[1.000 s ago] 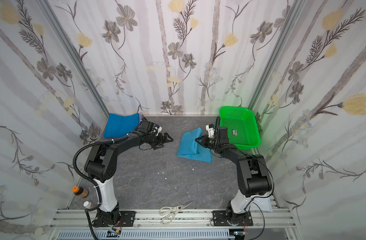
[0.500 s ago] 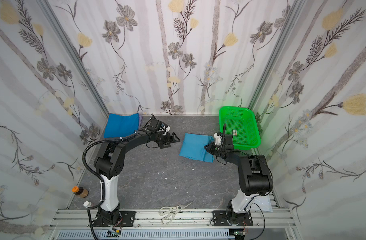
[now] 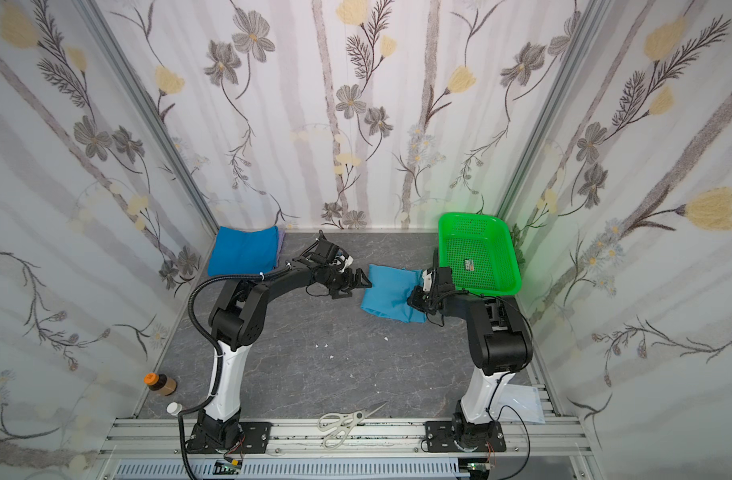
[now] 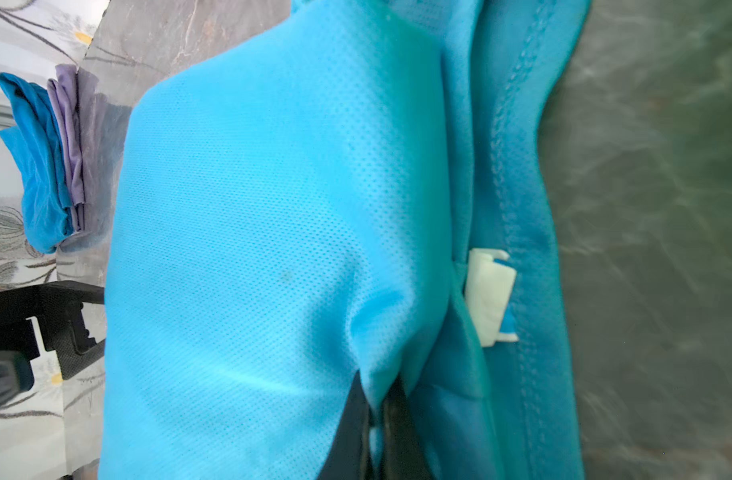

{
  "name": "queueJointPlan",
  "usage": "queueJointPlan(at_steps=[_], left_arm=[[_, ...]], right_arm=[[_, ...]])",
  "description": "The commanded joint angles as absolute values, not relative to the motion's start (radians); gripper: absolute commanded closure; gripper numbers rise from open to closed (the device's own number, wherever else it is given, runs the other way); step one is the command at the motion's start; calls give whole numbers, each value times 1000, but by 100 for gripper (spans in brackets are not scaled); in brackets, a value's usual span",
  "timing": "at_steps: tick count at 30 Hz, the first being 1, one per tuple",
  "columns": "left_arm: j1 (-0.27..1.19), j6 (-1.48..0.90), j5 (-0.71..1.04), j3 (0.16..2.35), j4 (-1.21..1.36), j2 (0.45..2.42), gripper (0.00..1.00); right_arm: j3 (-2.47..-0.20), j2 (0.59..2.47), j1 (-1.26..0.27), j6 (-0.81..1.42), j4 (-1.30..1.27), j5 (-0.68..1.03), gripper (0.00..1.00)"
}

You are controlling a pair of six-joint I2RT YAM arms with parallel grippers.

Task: Fold and stack the t-shirts

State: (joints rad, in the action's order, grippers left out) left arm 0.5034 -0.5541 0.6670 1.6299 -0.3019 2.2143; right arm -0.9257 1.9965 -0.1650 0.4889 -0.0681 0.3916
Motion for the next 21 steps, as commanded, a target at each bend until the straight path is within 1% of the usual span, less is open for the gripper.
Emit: queueJointPlan(at_steps=[1, 6, 9, 13, 21], left_arm=[[494, -566, 639, 1577, -274, 2166, 0], [417, -594, 586, 1390, -226, 2031, 0], [366, -572, 571, 1289, -231, 1937, 0], [311, -541, 568, 1199, -253, 1849, 0], [298, -564, 592, 1146, -195, 1828, 0]], right_arm=[[-960, 2032, -221, 463, 8, 378, 100], [-1013, 2053, -334, 550, -67, 438, 100], [-1025, 2028, -355, 605, -138, 489, 100], [-1094, 1976, -367, 590, -108, 524, 100], [-1205, 1949, -358, 547, -9, 576, 100]])
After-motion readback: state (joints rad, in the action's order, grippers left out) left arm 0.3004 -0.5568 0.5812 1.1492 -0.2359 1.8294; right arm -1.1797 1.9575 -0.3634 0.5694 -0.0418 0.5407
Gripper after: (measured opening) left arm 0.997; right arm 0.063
